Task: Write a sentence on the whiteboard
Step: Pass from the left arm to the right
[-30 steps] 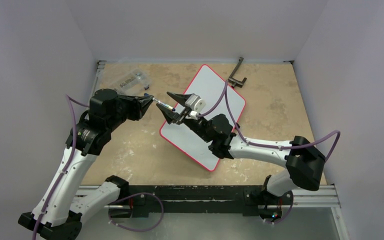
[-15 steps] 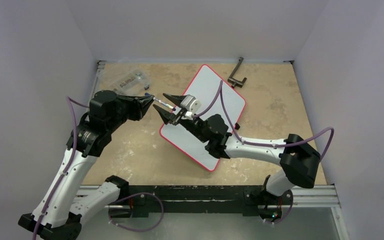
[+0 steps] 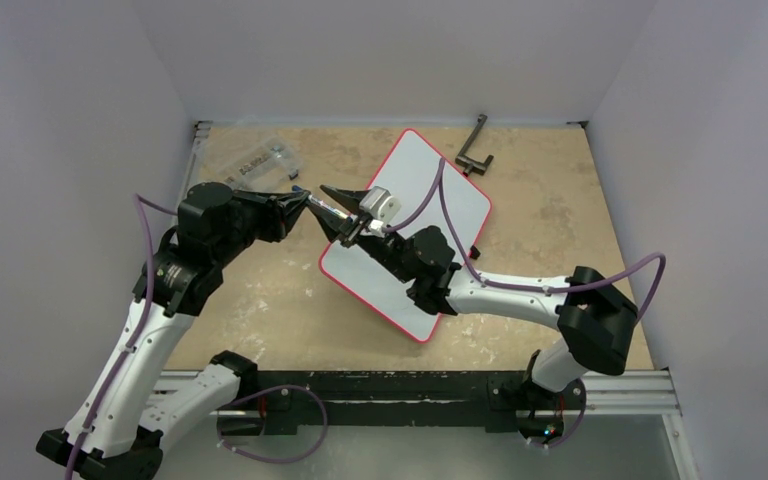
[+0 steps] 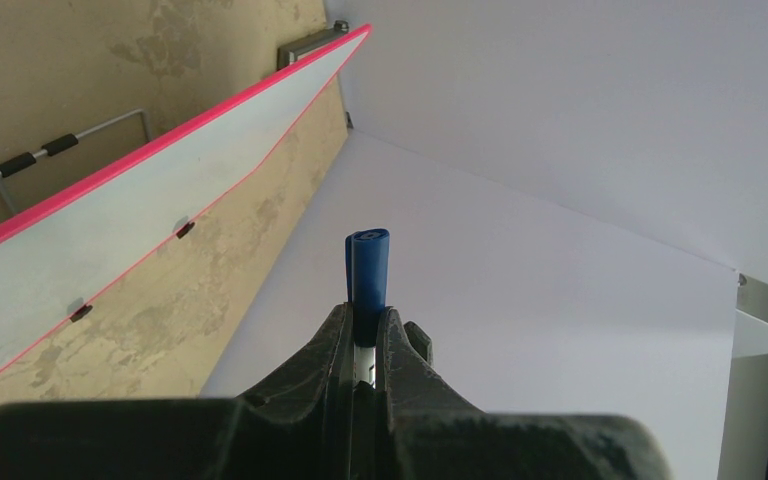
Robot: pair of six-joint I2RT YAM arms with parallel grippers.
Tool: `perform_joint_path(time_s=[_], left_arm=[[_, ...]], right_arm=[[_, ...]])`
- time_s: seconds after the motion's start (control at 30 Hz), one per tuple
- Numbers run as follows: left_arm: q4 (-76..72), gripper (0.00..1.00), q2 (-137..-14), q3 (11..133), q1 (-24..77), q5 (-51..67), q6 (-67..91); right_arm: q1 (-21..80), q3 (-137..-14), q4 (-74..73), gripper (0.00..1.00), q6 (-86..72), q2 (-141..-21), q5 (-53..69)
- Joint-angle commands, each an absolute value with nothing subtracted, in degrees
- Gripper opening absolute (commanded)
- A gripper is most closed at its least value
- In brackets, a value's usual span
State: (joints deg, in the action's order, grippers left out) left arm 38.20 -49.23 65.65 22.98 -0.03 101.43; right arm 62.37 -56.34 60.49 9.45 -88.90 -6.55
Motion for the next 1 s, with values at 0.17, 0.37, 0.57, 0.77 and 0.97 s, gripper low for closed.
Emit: perform_joint_path(time_s=[0.17, 0.37, 0.57, 0.77, 0.97], left_arm=[[34.8, 0.0, -47.8, 65.7, 22.8, 0.2, 98.8], [35.6, 0.0, -47.9, 66.9, 22.8, -1.1, 96.1], [35.6, 0.0, -48.0, 67.2, 22.8, -1.3, 94.8], [35.6, 0.0, -48.6, 68.0, 22.8, -0.7, 93.6], [35.3, 0.02, -48.5, 68.2, 22.8, -1.9, 91.3]], right_arm=[[62.8, -59.3, 61.4, 0.37, 9.0, -89.7, -8.1], [62.9, -59.5, 60.7, 0.34, 8.7, -90.0, -8.6], [62.8, -60.5, 59.6, 0.28, 9.1, -90.0, -8.6], [62.8, -60.8, 59.5, 0.1, 8.3, -90.4, -7.9], [62.8, -60.6, 59.6, 0.0, 6.5, -90.2, -6.1]])
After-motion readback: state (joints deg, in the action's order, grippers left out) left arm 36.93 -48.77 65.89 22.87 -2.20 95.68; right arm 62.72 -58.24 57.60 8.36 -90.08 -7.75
